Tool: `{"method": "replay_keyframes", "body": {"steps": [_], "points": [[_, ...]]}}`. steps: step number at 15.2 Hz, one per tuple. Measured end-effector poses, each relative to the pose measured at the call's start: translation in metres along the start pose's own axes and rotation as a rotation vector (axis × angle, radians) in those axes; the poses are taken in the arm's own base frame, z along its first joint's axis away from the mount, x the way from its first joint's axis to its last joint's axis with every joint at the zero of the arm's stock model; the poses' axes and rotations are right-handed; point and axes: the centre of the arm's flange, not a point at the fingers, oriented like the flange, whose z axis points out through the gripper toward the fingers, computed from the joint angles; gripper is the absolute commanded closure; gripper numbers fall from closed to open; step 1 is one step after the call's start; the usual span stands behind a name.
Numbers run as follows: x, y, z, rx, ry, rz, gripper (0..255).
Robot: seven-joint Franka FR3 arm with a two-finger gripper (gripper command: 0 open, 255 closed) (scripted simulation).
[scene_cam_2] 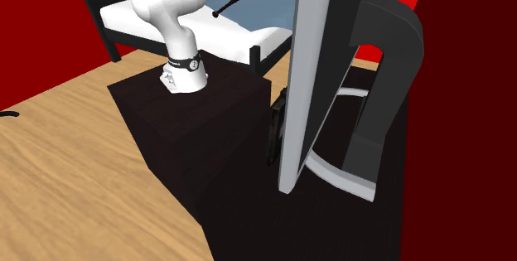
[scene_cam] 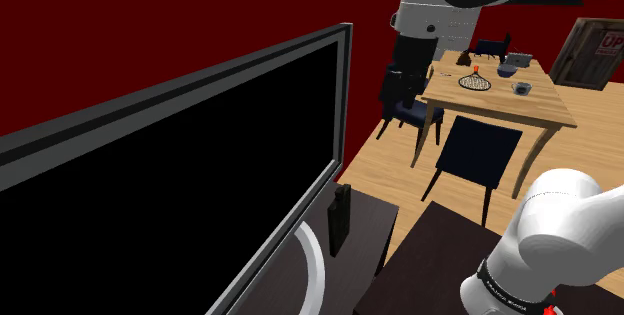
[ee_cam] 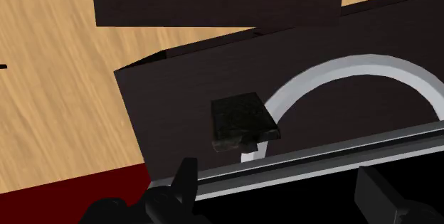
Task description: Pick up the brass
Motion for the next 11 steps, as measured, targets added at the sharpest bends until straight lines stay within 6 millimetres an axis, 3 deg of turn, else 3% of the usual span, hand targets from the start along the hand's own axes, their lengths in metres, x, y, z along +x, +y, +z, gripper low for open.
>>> {"method": "replay_keyframes", "body": {"steps": [3,11], "points": [[0.012,-0.001,0.013,0.002,-0.013,0.058,0],[0.07,0.003,0.101,0.017,-0.093,0.442,0]]}}
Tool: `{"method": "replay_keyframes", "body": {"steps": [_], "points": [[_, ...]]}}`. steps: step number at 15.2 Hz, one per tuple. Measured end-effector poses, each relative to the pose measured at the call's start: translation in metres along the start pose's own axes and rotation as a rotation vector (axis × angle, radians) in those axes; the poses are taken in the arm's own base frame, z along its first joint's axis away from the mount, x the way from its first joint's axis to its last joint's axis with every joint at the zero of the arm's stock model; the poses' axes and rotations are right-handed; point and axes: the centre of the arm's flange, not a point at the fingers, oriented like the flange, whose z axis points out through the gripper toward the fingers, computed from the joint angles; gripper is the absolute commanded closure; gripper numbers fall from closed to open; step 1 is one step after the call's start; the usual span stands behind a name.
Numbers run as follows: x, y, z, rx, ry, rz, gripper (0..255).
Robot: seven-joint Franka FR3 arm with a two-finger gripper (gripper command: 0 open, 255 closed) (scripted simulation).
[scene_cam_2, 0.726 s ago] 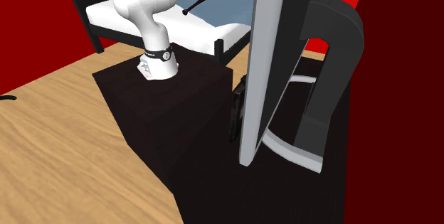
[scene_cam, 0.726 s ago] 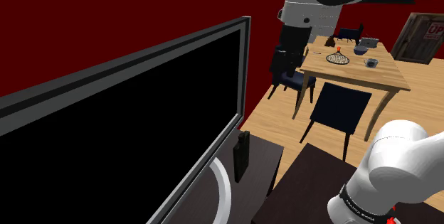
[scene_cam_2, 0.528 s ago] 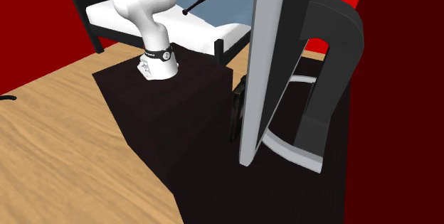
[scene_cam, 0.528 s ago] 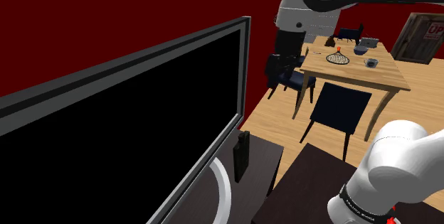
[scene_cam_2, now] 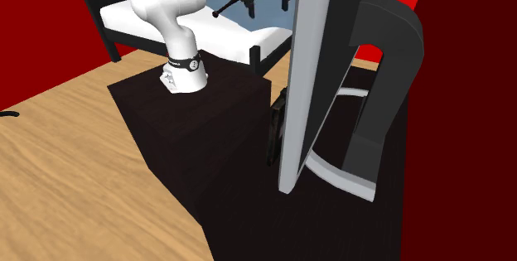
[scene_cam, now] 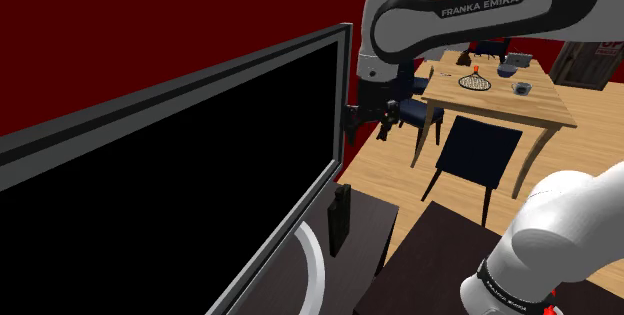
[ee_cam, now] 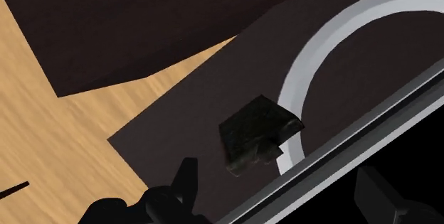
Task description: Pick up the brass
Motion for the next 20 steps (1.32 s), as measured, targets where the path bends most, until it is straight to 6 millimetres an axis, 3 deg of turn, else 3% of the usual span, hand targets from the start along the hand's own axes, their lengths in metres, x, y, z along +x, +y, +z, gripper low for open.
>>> {"method": "replay_keyframes", "body": {"steps": [6,13,17,20], "points": [[0.051,-0.004,0.071,0.011,-0.062,0.298,0],[0.103,0.011,0.155,0.026,-0.134,0.647,0],[0.122,0.027,0.2,0.034,-0.175,0.846,0],[0.128,0.03,0.222,0.035,-0.185,0.896,0]]}}
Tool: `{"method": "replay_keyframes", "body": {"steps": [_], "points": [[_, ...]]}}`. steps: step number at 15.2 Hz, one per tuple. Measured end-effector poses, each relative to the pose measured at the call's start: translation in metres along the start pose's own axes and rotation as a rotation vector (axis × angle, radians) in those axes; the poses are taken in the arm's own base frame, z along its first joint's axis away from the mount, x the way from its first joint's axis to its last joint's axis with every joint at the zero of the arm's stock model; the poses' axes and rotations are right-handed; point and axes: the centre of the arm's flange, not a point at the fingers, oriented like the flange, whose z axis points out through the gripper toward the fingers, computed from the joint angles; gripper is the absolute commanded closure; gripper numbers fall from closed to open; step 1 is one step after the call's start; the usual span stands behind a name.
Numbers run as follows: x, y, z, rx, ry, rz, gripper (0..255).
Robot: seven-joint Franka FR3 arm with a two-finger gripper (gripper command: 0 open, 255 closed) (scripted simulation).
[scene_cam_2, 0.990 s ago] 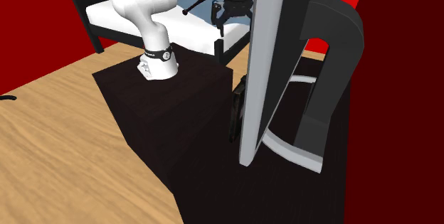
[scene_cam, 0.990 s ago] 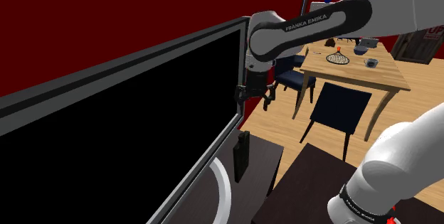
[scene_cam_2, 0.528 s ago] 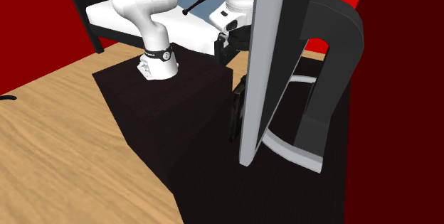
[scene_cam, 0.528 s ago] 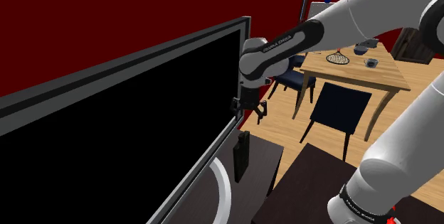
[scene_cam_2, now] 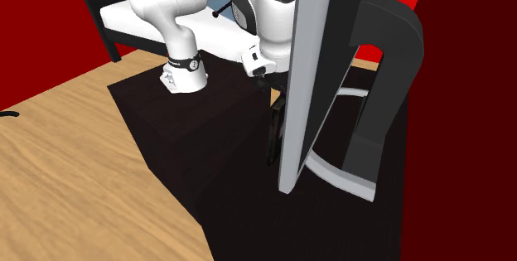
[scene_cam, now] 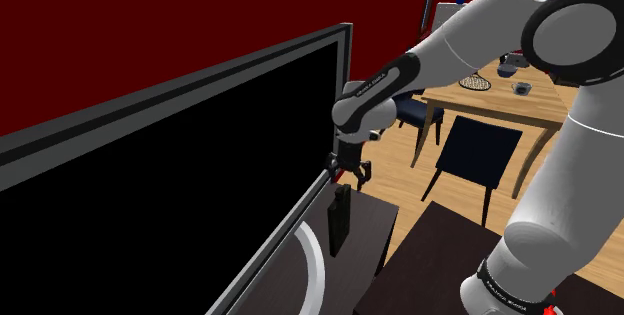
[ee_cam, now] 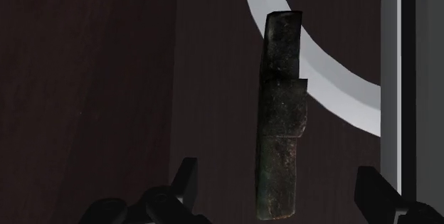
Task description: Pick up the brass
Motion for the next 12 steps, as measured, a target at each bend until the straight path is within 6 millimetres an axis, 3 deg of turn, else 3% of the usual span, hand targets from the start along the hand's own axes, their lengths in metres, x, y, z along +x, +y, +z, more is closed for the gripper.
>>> {"method": "replay_keyframes", "body": {"steps": [6,7,12], "points": [[0.011,-0.002,0.03,0.0,-0.001,0.008,0],[0.012,-0.002,0.031,0.0,-0.001,0.008,255],[0.012,-0.002,0.033,0.001,-0.001,0.008,255]]}}
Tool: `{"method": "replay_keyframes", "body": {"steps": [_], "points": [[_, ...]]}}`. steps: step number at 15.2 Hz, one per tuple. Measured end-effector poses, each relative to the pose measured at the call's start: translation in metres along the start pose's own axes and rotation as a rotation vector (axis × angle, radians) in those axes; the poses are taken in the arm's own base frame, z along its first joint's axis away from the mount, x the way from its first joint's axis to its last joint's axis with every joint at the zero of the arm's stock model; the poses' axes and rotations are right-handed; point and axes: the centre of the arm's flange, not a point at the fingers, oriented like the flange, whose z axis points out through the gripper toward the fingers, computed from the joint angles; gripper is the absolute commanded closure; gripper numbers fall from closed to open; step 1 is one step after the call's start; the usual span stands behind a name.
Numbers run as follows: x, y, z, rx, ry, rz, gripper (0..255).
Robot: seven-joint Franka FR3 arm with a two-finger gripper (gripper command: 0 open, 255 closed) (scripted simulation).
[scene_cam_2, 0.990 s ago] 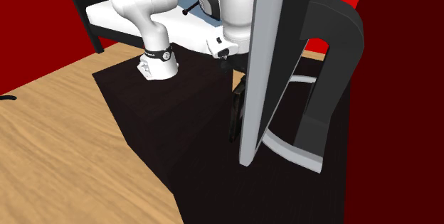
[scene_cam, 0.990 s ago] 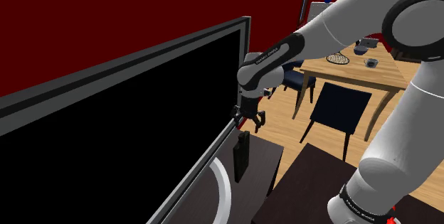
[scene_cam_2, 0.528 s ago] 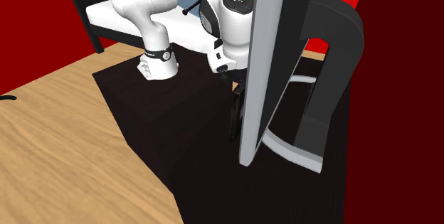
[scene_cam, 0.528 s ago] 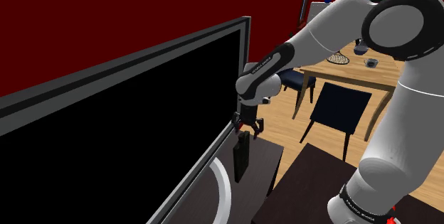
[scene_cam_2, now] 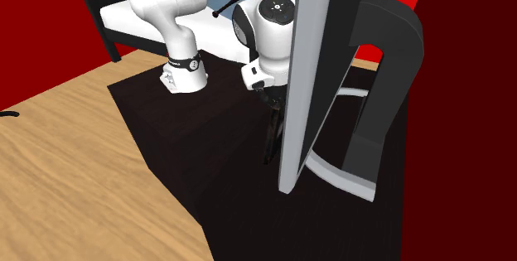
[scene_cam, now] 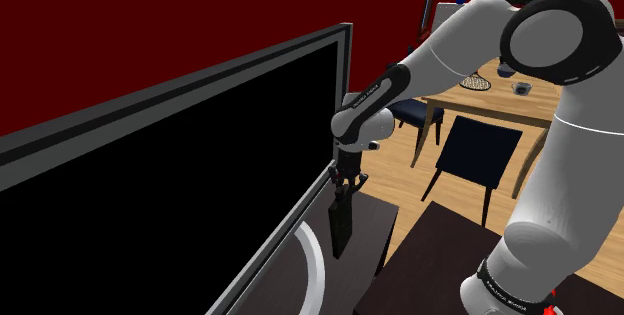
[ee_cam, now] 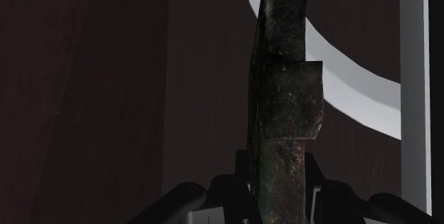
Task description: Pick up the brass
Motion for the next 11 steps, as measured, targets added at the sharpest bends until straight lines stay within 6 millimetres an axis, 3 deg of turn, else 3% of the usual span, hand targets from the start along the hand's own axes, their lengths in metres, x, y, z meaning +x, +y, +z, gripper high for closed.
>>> {"method": "replay_keyframes", "body": {"steps": [6,11], "points": [[-0.001,0.0,-0.002,-0.001,0.0,0.0,255],[-0.008,0.003,-0.025,0.0,0.0,0.0,255]]}}
